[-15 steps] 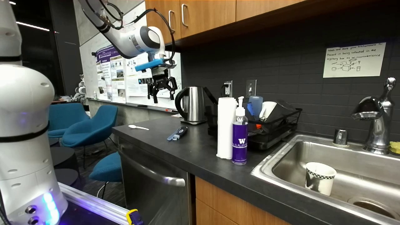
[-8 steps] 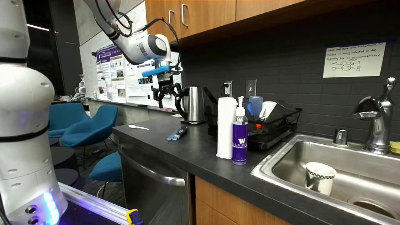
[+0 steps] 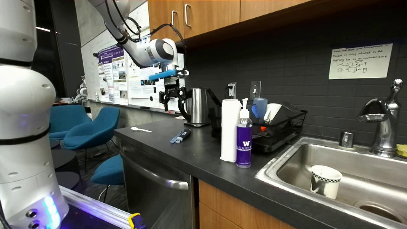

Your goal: Pick up the black object on the left side of the counter and put it in the drying rack

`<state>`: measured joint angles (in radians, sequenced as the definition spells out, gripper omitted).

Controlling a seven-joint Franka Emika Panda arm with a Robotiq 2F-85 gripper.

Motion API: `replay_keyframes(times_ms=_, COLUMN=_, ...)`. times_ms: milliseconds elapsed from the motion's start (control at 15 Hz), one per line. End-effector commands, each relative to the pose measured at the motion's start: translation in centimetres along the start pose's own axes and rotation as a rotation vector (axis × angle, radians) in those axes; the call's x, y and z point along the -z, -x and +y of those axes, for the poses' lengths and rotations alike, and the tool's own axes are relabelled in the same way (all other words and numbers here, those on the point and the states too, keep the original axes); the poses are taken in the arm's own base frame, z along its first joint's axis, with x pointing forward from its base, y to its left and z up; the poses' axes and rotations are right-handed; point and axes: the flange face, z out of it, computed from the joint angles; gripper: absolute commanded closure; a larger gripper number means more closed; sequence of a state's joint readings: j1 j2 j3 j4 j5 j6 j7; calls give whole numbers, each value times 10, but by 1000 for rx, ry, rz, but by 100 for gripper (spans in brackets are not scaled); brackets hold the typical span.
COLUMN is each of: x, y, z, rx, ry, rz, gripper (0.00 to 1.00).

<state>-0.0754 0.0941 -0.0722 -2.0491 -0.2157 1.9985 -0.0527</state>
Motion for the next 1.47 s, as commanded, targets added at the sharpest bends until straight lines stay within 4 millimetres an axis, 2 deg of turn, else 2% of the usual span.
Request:
replay_keyframes(times_ms=0, x=1, y=-1, z=0, rx=-1, ry=-1, rz=0, gripper=0)
replay_keyframes(times_ms=733, x=1, y=-2, z=0, rx=-1, ry=-1, rz=2, gripper=0)
replay_keyframes(times_ms=1067, x=-27, y=-17, z=9, rx=2, ry=-20, rz=-108, gripper=0)
replay_keyframes(times_ms=1400, x=-47, y=-36, z=18, rx=24, ry=-49, rz=-106, gripper=0)
